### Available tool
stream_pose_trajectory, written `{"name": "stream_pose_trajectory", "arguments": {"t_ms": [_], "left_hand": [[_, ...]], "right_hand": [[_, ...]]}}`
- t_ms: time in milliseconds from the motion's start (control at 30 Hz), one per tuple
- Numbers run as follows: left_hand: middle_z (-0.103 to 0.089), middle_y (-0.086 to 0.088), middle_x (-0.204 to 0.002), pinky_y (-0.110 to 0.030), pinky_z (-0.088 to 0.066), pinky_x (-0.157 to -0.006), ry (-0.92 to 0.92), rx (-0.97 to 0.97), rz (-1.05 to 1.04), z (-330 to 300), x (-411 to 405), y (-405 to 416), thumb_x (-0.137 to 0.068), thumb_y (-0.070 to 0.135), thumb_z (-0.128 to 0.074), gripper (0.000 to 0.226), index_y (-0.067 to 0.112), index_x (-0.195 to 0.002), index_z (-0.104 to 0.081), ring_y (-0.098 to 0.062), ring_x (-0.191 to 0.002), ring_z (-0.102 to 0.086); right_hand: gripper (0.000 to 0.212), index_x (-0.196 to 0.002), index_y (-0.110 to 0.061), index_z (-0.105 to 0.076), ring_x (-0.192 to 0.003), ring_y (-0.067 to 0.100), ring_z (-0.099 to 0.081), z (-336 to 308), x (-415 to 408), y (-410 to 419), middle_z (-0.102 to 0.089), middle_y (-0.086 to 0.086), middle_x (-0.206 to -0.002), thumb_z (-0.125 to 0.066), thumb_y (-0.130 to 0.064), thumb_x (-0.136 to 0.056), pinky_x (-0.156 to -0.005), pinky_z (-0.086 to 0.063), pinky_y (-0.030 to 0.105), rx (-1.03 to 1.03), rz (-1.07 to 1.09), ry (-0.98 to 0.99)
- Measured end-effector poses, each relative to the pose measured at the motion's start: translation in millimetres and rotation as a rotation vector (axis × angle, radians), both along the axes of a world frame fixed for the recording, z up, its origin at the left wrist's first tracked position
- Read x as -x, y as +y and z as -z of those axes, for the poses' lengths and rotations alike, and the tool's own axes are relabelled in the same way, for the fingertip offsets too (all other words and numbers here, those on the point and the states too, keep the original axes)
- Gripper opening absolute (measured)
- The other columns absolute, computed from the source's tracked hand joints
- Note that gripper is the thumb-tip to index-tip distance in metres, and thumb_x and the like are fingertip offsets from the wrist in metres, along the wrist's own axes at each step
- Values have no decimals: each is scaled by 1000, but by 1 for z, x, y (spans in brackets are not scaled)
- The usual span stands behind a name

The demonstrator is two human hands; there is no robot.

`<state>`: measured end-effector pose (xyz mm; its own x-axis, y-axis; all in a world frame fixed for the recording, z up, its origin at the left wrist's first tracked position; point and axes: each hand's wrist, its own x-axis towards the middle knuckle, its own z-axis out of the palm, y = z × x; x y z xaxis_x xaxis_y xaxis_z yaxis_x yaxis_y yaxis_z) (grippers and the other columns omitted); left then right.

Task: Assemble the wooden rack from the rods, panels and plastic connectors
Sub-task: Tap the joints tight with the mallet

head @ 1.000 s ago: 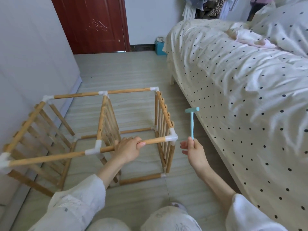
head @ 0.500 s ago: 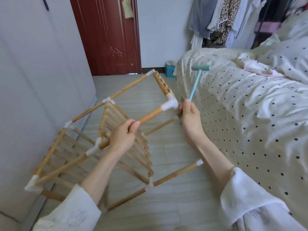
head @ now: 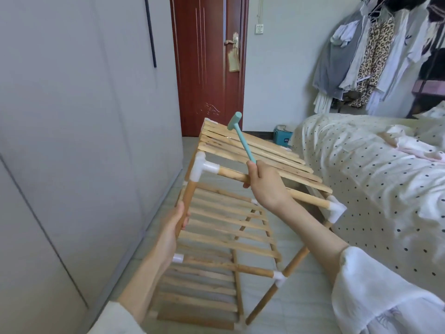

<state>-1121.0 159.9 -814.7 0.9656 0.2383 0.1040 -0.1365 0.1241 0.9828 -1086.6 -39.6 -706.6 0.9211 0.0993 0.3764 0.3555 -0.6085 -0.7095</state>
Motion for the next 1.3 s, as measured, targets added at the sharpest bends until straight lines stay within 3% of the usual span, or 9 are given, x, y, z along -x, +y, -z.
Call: {"name": "stream_pose_trajectory", "arguments": {"t_ms": [267, 333, 400, 533, 767, 933, 1067, 1200, 1300], "left_hand": [[-45, 11, -65, -29, -31, -83, 78, -46, -32, 62, 47, 30, -85, 62, -45, 43, 19, -82, -48, -12, -68, -42], [-47, 4, -74, -18, -39, -76, 126, -110, -35, 75, 55, 26, -97, 41, -39, 28, 17, -87, -49, -12, -73, -46], [-51, -1, -76, -15, -43, -73, 128, -206, -39, 74, 57, 24, -100, 20, -35, 20, 16, -87, -50, -14, -76, -51], [-57, 3, -82, -21, -44, -78, 100, -401, 28, 55, 57, 26, -99, 25, -37, 14, 24, -89, -46, -14, -84, -59], [-49, 2, -74, -33, -45, -79, 80, -509, -74, 51, 53, 19, -100, 28, -30, 18, 27, -86, -41, -16, -75, -54], [-51, -1, -79, -24, -39, -72, 103, -534, -56, 45, 58, 16, -101, 30, -29, 16, 25, -93, -42, -11, -78, -55], [-52, -1, -80, -25, -40, -73, 124, -552, -64, 45, 59, 16, -101, 31, -29, 18, 28, -87, -41, -12, -79, -55], [-53, -1, -80, -21, -38, -70, 132, -554, -49, 44, 59, 15, -101, 32, -29, 20, 26, -86, -42, -14, -80, -55], [-53, -3, -80, -19, -35, -67, 132, -556, -56, 41, 61, 15, -101, 31, -30, 22, 23, -84, -43, -12, -78, -54]], "right_hand": [[38, -90, -11, -50, -89, 32, -58, 15, 7, 60, -66, 13, -92, -26, -39, -101, -83, -47, 48, 249, -206, 21], [37, -90, -12, -48, -88, 34, -58, 24, 9, 66, -66, 14, -93, -25, -39, -101, -84, -46, 47, 322, -226, 10], [36, -90, -11, -49, -88, 34, -58, 25, 8, 64, -66, 13, -92, -25, -36, -102, -86, -44, 44, 295, -210, 12], [34, -92, -10, -56, -89, 23, -55, 16, 18, 49, -59, 8, -92, -30, -30, -102, -80, -43, 34, 189, -193, 8], [30, -97, -9, -61, -51, 6, -42, 12, 65, 34, -46, -6, -60, -37, -27, -100, -51, -33, 24, 364, -351, -32], [19, -95, -14, -53, -42, -1, -43, -13, 87, 30, -43, -6, -57, -36, -19, -100, -39, -31, 11, -132, -130, -329], [28, -87, -20, -54, -57, 5, -50, 21, 104, 31, -55, -3, -68, -32, -28, -101, -62, -50, 30, 404, -287, 100], [30, -79, -17, -50, -43, 5, -42, 3, 100, 25, -46, -3, -56, -31, -26, -101, -43, -34, 18, -84, -136, -173], [33, -85, -14, -52, -59, 14, -53, 13, 107, 28, -57, 4, -70, -28, -29, -101, -60, -47, 33, 270, -215, 94]]}}
